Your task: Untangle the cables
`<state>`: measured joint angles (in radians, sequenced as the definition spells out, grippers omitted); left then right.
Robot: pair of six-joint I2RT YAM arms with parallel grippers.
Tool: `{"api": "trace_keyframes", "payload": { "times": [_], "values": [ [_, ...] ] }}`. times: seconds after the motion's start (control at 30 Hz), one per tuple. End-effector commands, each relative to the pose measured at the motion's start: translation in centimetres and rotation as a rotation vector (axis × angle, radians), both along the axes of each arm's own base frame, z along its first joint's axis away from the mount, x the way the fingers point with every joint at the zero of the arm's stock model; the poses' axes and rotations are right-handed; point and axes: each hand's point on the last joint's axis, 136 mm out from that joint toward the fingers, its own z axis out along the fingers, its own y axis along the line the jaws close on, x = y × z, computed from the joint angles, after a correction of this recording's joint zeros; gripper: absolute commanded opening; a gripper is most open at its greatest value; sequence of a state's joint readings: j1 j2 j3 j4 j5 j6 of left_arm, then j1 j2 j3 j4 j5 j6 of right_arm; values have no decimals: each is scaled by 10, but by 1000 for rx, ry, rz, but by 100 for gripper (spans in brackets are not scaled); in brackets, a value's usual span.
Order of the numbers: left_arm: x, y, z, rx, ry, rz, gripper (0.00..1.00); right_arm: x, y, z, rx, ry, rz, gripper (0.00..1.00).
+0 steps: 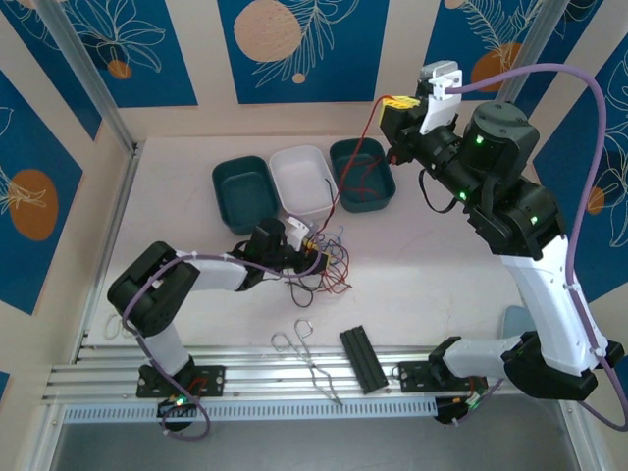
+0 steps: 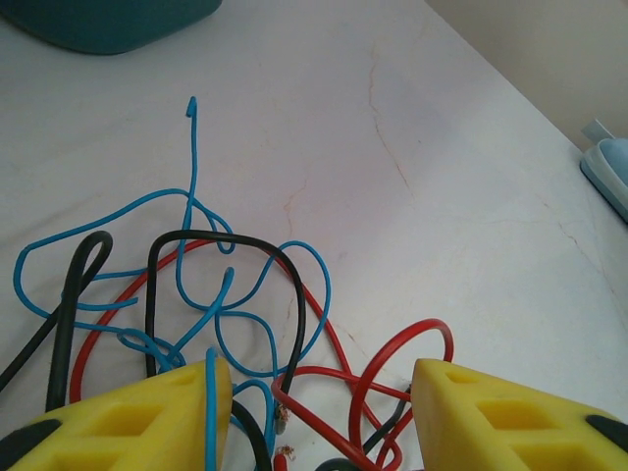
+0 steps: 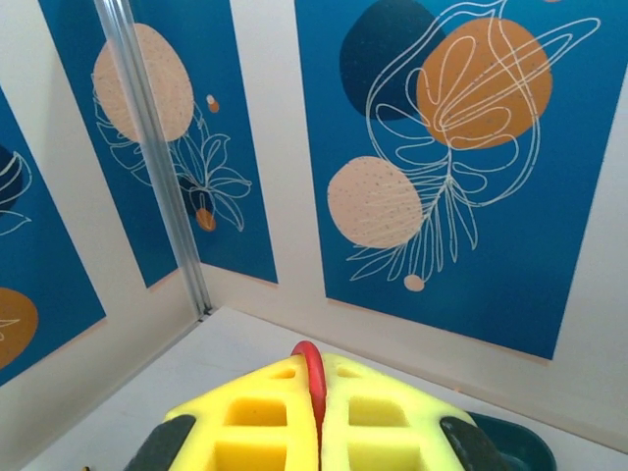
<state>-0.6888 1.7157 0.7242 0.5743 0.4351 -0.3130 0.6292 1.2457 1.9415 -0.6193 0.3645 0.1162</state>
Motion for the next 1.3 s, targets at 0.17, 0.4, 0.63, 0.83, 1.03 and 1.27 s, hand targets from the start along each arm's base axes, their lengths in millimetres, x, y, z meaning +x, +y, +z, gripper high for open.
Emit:
{"api": "trace_keyframes", "payload": {
  "times": [0.17,0.4,0.63,0.83,1.03,1.27],
  "values": [
    [-10,13,-19,84,24,11,45,-22,-34,59,67,-162,-74,0],
    [-13,17,-28,107,36,16,60,-40,-49,98,79,-273,-91,0],
    [-12,18,-29,119,36,18,62,-44,-49,103,87,-288,-77,0],
    [-11,22,-37,153,49,34,41,-43,-52,114,77,-317,-94,0],
    [-11,23,-41,158,62,42,39,-41,-57,129,58,-360,-129,0],
    [-9,18,-8,91,13,36,59,-18,-58,113,22,-316,-183,0]
  ]
}}
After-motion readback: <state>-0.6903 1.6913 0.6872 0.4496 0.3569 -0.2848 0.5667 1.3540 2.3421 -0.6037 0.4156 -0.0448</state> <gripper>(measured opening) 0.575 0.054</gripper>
